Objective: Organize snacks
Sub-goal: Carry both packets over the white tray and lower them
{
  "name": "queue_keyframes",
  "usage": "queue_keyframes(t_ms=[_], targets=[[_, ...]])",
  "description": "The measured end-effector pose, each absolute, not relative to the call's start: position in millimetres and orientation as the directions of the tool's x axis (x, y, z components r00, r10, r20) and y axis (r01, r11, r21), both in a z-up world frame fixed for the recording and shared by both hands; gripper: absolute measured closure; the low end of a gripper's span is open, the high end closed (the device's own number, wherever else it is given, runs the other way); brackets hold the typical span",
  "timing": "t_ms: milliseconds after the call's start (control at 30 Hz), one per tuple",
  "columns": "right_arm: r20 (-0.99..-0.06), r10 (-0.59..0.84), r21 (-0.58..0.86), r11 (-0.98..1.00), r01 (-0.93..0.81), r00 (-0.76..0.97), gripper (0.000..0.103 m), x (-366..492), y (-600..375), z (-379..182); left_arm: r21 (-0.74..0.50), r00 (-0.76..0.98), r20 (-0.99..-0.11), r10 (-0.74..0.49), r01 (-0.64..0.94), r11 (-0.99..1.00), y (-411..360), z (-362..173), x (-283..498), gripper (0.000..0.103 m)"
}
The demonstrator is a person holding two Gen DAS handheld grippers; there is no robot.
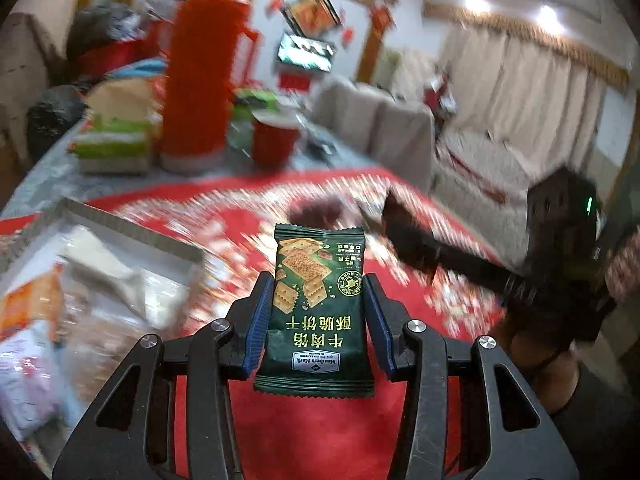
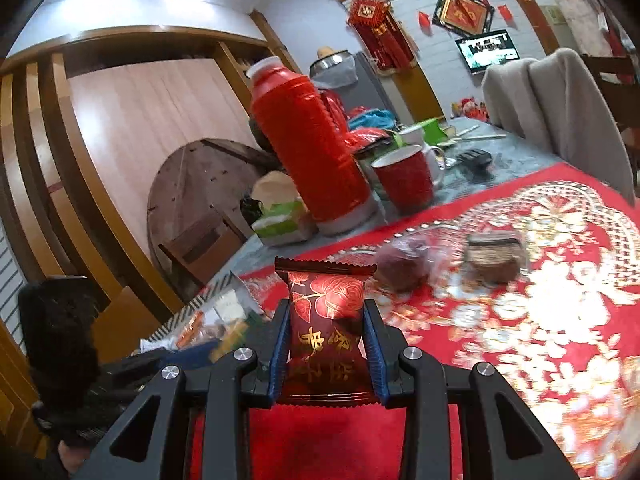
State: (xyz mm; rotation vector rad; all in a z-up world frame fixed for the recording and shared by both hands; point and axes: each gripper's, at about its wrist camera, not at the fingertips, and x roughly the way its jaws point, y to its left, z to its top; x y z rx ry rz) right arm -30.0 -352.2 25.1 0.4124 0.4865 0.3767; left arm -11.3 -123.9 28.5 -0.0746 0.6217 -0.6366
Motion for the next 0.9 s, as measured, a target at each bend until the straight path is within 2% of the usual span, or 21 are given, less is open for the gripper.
queue_keyframes(t_ms=[167,400,667,900], targets=[[-0.394,0.46,0.375,0.871,-0.318,0.796,0.07,-17.3,-296.5,30.6,-0.38,0.705,-0.482,-0.52,0.367,0.849,-74.6,24.6,6.1,0.059],[-0.421,0.528,0.33,0.846,-0.418,0.737,0.07,12.9,-232.4,28.2,-0.554,0.86,-0.384,-0.336,0.076,0.829,6.2,29.2,7.0,0.059],[-0.427,0.609,0.35,0.793,-0.499,0.669,0.07,50.9,-173.8,23.1,-0.621,0.872,-0.439,-0.217,-0.12,0.774,48.8,14.5,8.8,0.059],[-0.521,0.557,0.233,0.821,-0.521,0.646,0.07,61.5,-128.0,17.3,-0.643,0.858,-0.487,-0.161,-0.227,0.732,67.6,2.4,7.4,0.059]])
